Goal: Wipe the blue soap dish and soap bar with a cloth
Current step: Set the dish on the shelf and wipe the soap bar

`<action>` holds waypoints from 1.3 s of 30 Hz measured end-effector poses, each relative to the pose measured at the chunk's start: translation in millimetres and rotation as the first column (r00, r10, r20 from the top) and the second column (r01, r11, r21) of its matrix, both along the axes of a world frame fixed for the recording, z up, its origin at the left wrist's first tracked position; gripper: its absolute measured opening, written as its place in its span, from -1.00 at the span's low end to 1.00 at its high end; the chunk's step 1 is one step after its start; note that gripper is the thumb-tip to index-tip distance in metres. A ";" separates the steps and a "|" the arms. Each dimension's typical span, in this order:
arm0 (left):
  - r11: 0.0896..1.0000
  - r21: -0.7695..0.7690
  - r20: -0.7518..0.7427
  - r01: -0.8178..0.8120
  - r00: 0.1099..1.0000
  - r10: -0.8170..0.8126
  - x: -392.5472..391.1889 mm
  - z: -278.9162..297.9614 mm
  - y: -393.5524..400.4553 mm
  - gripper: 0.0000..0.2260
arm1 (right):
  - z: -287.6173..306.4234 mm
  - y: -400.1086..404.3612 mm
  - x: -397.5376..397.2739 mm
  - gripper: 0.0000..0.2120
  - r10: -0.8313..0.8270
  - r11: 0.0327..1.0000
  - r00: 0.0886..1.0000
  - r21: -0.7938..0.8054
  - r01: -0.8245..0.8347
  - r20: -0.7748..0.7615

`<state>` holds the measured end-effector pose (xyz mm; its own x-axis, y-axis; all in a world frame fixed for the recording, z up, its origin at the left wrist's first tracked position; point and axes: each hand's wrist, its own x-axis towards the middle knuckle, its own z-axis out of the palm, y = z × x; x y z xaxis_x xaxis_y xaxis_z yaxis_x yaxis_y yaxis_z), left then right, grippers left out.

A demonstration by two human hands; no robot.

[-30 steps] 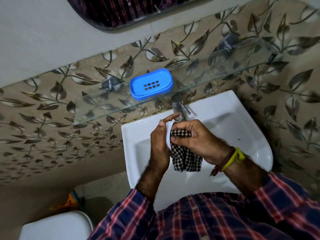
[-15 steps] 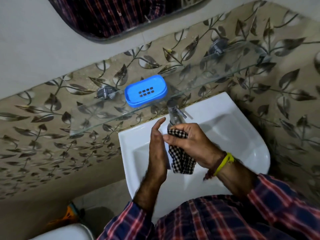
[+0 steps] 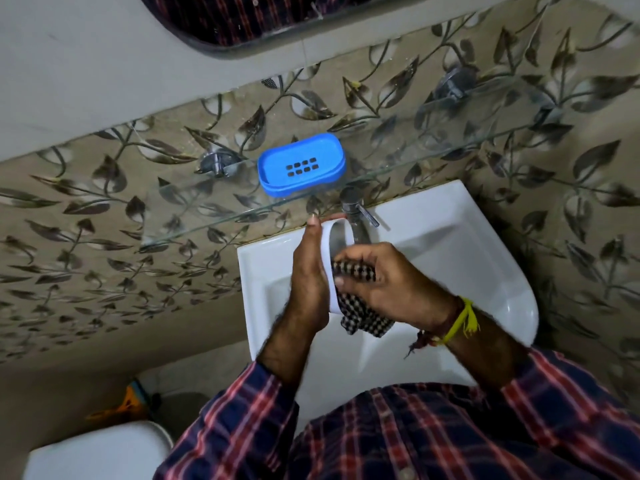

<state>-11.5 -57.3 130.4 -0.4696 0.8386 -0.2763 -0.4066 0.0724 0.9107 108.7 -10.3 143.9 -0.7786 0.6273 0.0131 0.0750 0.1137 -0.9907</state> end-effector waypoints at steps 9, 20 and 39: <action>0.996 -0.089 0.014 -0.009 1.000 0.010 3.9 -3.1 -4.3 -0.38 | -2.7 -6.8 0.7 -0.91 0.015 0.973 0.989 0.225 -0.048 0.145; 0.970 -0.223 0.036 -0.101 0.993 0.112 -7.6 -1.4 -0.6 -0.56 | -1.0 -15.4 7.9 -0.73 0.021 0.653 0.893 0.670 -0.353 0.450; 0.999 -0.050 0.271 0.011 0.963 0.003 10.2 -11.0 -9.1 -0.44 | 13.5 -5.1 -23.9 -0.89 -0.642 0.655 0.755 0.608 0.449 0.134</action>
